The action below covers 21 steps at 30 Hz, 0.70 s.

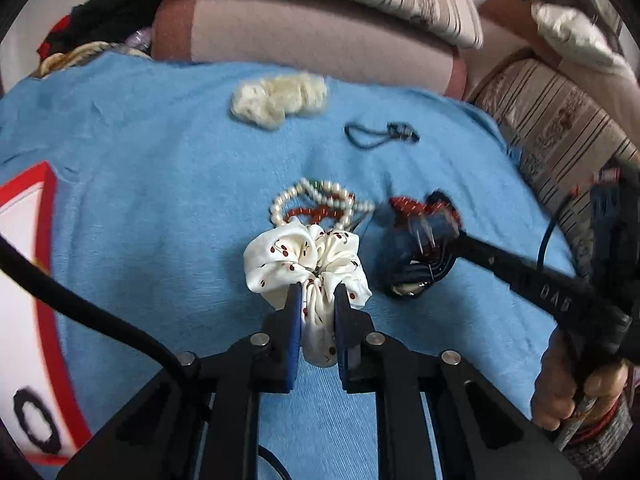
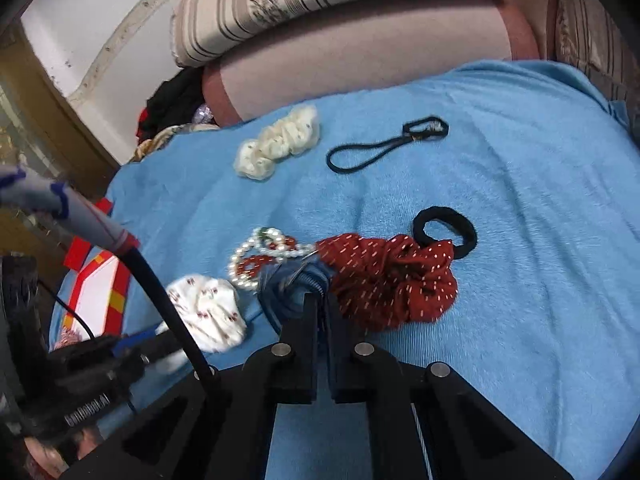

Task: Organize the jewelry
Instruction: 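Grasp the white polka-dot scrunchie with the left tool while the right tool grasps the navy striped band, then carry both items into the white tray and open both tools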

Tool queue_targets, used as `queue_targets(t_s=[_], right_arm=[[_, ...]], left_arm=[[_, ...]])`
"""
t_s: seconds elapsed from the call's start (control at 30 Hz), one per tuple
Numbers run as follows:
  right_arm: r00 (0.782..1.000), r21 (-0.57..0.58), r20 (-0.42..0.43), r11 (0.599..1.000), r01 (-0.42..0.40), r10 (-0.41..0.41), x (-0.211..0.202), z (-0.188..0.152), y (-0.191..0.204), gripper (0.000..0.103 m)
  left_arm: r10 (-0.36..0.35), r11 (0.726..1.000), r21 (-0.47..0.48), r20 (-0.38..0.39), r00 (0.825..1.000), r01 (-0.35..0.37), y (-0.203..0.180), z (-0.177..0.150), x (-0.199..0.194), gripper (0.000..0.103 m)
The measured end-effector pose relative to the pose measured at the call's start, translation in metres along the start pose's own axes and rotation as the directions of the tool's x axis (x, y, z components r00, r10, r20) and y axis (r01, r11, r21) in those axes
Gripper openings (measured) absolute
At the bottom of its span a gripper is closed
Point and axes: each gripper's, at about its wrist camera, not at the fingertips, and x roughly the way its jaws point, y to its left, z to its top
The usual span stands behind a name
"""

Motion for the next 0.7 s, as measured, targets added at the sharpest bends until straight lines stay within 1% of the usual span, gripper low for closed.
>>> queue_targets(t_s=[0.13, 0.27, 0.4, 0.53, 0.7], right_arm=[[1.000, -0.016, 0.017, 1.000, -0.021, 0.021, -0.021, -0.008, 0.014, 0.003], [0.998, -0.043, 0.022, 0.997, -0.057, 0.058, -0.038, -0.012, 0.035, 0.003], [0.995, -0.089, 0.014, 0.991, -0.096, 0.097, -0.043, -0.011, 0.064, 0.003], [0.990, -0.157, -0.003, 0.978, -0.137, 0.139, -0.040, -0.012, 0.106, 0.003], [0.981, -0.224, -0.044, 0.955, -0.195, 0.189, -0.024, -0.015, 0.160, 0.003]], left_arm=[[0.009, 1.000, -0.008, 0.051, 0.999, -0.009, 0.005, -0.004, -0.037, 0.014], [0.029, 0.999, -0.043, 0.080, 0.996, -0.025, 0.022, -0.010, -0.069, 0.014], [0.081, 0.995, -0.070, 0.117, 0.990, -0.073, 0.042, -0.016, -0.096, 0.014], [0.135, 0.986, -0.114, 0.138, 0.981, -0.119, 0.075, -0.020, -0.117, 0.014], [0.231, 0.962, -0.181, 0.134, 0.964, -0.205, 0.132, -0.026, -0.135, 0.014]])
